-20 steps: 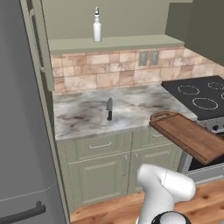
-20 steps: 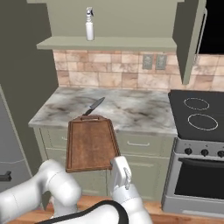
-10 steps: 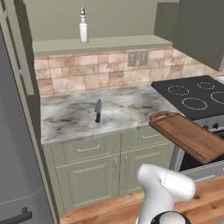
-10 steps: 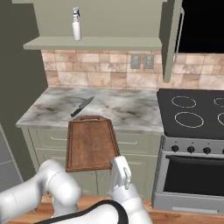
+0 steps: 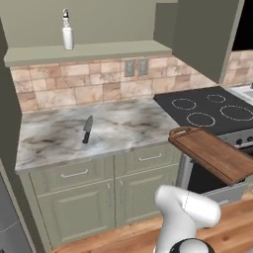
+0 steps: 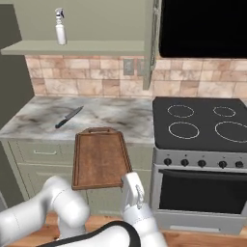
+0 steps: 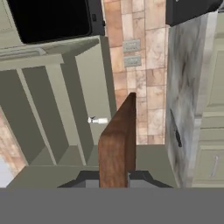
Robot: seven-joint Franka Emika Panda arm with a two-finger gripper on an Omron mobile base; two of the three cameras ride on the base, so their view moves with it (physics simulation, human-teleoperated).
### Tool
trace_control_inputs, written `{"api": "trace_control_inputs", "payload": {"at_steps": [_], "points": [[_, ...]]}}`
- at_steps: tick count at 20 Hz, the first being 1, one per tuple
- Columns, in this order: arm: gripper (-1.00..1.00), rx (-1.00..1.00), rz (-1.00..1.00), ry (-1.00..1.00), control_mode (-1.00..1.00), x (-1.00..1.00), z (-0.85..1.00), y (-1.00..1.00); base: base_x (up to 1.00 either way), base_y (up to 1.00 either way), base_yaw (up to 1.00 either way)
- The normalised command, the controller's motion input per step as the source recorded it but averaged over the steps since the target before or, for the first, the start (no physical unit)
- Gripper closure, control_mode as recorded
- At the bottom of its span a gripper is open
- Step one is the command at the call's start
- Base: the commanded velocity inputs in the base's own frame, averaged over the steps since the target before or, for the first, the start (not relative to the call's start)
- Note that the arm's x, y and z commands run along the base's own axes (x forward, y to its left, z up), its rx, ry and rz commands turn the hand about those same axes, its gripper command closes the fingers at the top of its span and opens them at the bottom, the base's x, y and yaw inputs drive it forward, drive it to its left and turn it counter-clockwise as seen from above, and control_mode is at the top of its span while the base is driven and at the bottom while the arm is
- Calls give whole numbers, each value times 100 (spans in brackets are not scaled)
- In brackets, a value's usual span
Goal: Move the cutting board and knife to the sink. Then move spray from the cabinet to the counter.
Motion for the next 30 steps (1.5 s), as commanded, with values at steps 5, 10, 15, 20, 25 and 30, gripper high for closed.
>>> {"api": "trace_control_inputs", "payload": {"at_steps": [5, 10, 15, 20, 25, 30], "points": [[100, 0, 0, 0, 100, 0, 0, 0, 37, -55, -3], [100, 0, 0, 0, 100, 0, 0, 0, 40, -54, -1], [100, 0, 0, 0, 100, 0, 0, 0, 43, -53, 0], [100, 0, 0, 0, 100, 0, 0, 0, 45, -52, 0], [100, 0, 0, 0, 100, 0, 0, 0, 45, -53, 0], [100, 0, 0, 0, 100, 0, 0, 0, 43, -54, 0]]}}
